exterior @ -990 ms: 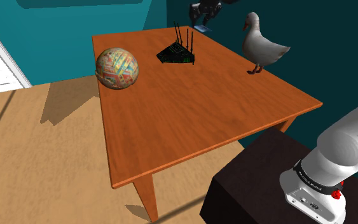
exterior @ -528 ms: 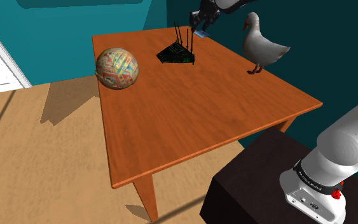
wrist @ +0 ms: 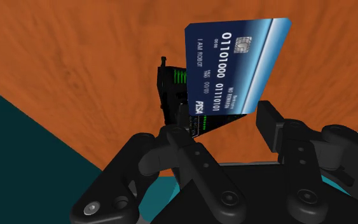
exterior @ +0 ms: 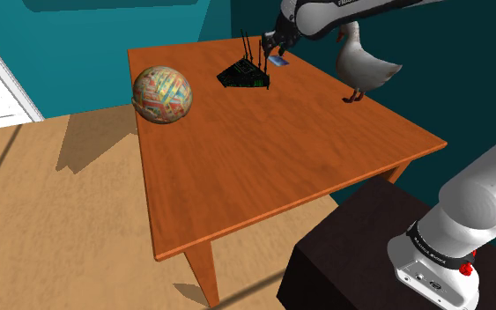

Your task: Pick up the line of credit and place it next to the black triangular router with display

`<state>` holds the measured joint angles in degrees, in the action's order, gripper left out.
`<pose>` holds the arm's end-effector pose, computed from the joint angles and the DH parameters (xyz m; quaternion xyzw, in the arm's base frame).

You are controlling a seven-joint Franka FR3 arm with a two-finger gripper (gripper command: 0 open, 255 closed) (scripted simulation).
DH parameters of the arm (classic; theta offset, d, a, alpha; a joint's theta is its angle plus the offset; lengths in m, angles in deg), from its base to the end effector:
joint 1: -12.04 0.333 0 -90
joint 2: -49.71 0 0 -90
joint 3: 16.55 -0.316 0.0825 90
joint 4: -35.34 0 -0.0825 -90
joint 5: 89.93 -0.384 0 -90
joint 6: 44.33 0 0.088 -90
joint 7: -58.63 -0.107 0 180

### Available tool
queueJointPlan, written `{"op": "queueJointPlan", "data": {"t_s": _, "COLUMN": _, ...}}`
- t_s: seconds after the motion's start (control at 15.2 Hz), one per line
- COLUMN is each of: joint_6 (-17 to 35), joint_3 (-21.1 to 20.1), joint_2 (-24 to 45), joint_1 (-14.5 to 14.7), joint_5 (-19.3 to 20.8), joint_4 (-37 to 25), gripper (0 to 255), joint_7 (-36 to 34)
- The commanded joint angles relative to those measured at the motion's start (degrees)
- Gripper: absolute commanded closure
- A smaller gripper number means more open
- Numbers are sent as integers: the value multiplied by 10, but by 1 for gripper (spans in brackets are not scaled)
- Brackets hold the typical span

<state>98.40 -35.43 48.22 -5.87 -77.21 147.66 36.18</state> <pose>0.5939 0.0129 0.5463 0.9512 -0.1117 0.2853 0.0355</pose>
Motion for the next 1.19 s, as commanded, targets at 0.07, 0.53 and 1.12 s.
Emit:
{"op": "queueJointPlan", "data": {"t_s": 0.07, "joint_6": 22, "joint_3": 1, "joint_2": 7, "joint_1": -1, "joint_5": 9, "joint_4": 15, "gripper": 255, "joint_7": -7}}
{"op": "queueJointPlan", "data": {"t_s": 0.53, "joint_6": 71, "joint_3": 1, "joint_2": 23, "joint_1": -2, "joint_5": 35, "joint_4": 51, "gripper": 255, "joint_7": -33}}
{"op": "queueJointPlan", "data": {"t_s": 1.12, "joint_6": 131, "joint_3": 7, "joint_2": 53, "joint_1": -1, "joint_5": 86, "joint_4": 86, "gripper": 255, "joint_7": -78}}
